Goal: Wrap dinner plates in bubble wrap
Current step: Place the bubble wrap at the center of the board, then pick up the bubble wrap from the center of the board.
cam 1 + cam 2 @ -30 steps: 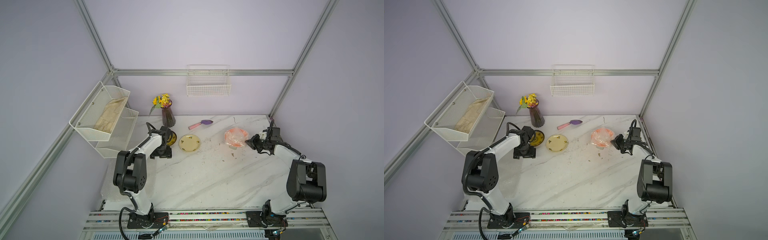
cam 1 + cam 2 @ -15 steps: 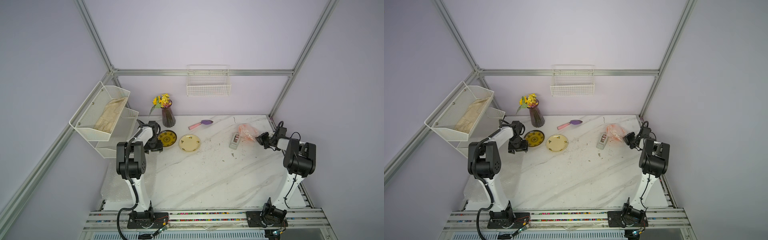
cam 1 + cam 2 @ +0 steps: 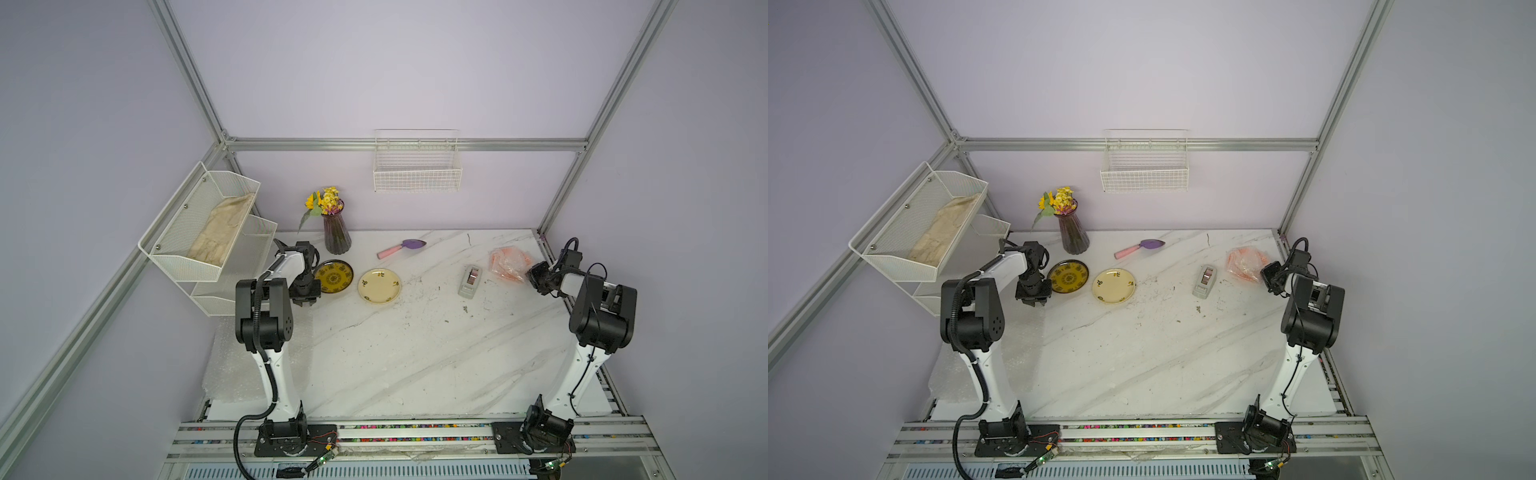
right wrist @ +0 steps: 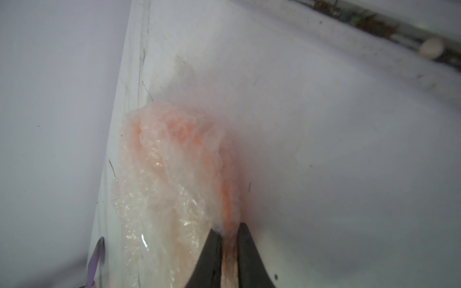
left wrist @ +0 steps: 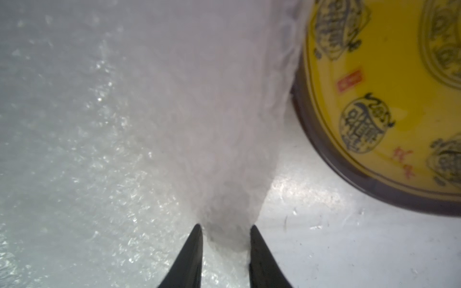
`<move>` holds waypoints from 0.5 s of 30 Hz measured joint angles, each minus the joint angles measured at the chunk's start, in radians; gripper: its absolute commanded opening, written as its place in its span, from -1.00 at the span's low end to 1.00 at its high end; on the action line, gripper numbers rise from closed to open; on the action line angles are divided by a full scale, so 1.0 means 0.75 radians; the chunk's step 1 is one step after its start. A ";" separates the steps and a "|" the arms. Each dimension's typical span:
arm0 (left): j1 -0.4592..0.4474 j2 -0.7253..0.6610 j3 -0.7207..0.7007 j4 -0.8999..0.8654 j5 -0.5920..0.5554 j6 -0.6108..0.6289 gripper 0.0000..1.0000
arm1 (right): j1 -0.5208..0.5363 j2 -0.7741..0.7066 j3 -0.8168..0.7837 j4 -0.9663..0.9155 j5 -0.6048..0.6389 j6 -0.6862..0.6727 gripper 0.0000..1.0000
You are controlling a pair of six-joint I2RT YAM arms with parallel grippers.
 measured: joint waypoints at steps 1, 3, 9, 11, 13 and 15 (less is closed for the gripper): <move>0.000 0.000 0.007 0.001 0.000 0.002 -0.61 | -0.001 -0.006 0.001 -0.019 0.021 -0.019 -0.27; 0.000 0.000 0.013 0.001 0.000 0.004 -0.78 | -0.001 -0.024 0.002 -0.067 0.048 -0.046 -0.15; 0.000 -0.015 0.013 -0.004 0.001 0.005 -0.84 | -0.001 -0.199 -0.031 -0.228 0.135 -0.124 0.18; 0.000 -0.042 0.013 -0.006 0.003 0.008 -0.97 | -0.001 -0.295 -0.055 -0.278 0.171 -0.142 0.19; 0.000 -0.085 0.013 -0.007 0.011 0.016 -1.00 | -0.001 -0.427 -0.096 -0.329 0.204 -0.160 0.19; 0.000 -0.139 0.013 -0.010 0.027 0.018 -1.00 | -0.001 -0.550 -0.141 -0.365 0.210 -0.170 0.19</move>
